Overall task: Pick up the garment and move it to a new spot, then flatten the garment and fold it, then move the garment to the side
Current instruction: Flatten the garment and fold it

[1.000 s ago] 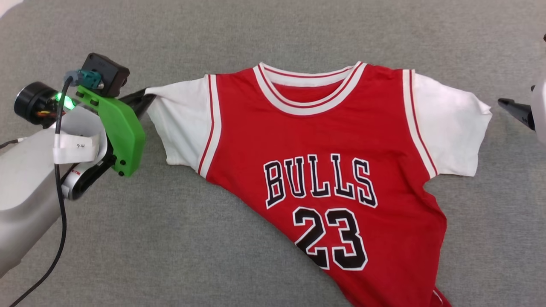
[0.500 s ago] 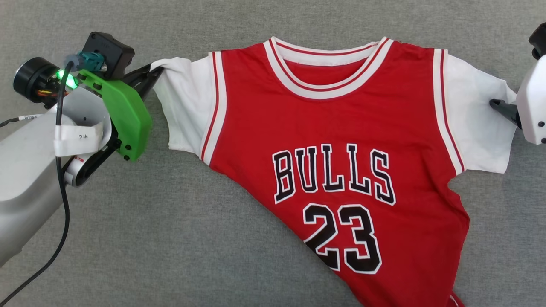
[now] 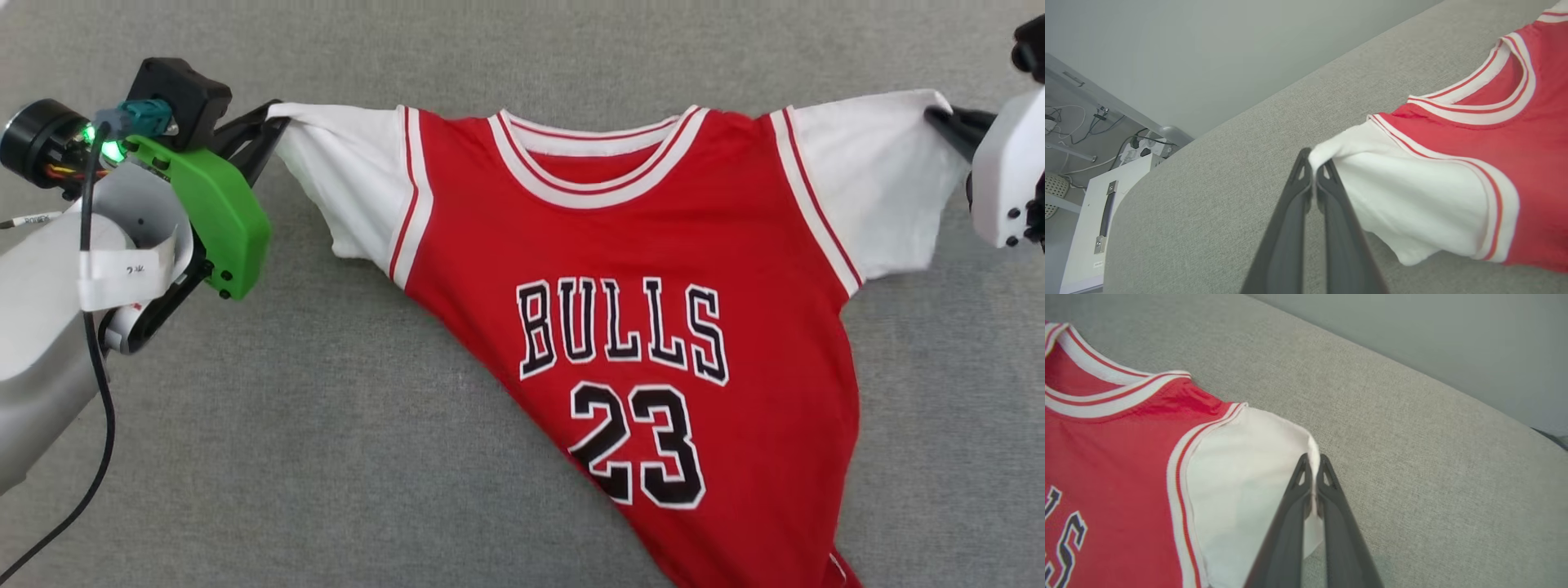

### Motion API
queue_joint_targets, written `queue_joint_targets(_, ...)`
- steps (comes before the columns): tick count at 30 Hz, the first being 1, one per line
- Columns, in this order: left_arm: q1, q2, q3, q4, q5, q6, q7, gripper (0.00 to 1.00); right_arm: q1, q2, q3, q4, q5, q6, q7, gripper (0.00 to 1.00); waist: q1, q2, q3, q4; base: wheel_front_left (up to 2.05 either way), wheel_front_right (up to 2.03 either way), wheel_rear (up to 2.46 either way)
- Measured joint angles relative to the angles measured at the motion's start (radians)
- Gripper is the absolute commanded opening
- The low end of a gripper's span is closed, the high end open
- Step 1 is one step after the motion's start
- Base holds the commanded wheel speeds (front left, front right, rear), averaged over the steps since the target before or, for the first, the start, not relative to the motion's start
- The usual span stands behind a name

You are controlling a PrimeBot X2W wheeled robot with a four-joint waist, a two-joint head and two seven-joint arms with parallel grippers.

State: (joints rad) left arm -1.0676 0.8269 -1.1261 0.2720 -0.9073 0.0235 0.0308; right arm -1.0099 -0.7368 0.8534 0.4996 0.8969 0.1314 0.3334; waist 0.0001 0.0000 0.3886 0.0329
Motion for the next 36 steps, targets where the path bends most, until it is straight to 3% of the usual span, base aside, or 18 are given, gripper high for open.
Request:
queue_joint_targets(11,-0.060,0.030,0.049,-0.113,0.052,0.059,-0.069,0.00,-0.057,-0.073,-0.082,-0.072,0.035,0.000,-0.170,0.00,-0.0001,0.0000,-0.136,-0.022,0.00,0.00,0.00)
queue_joint_targets(23,-0.231,0.010,0.116,-0.151,0.128,0.105,-0.101,0.00,-0.127,-0.094,-0.222,-0.148,-0.013,0.000,-0.224,0.00,-0.0001,0.0000,-0.206,-0.034,0.00,0.00,0.00)
queue_joint_targets(29,-0.320,-0.029,0.129,-0.098,0.168,0.103,-0.113,0.00,-0.171,-0.082,-0.266,-0.161,-0.056,0.000,-0.203,0.00,-0.0001,0.0000,-0.204,-0.042,0.00,0.00,0.00)
queue_joint_targets(36,-0.430,-0.094,0.121,-0.012,0.194,0.058,-0.093,0.00,-0.274,-0.039,-0.279,-0.114,-0.105,0.000,-0.165,0.00,-0.0001,0.0000,-0.166,-0.046,0.00,0.00,0.00)
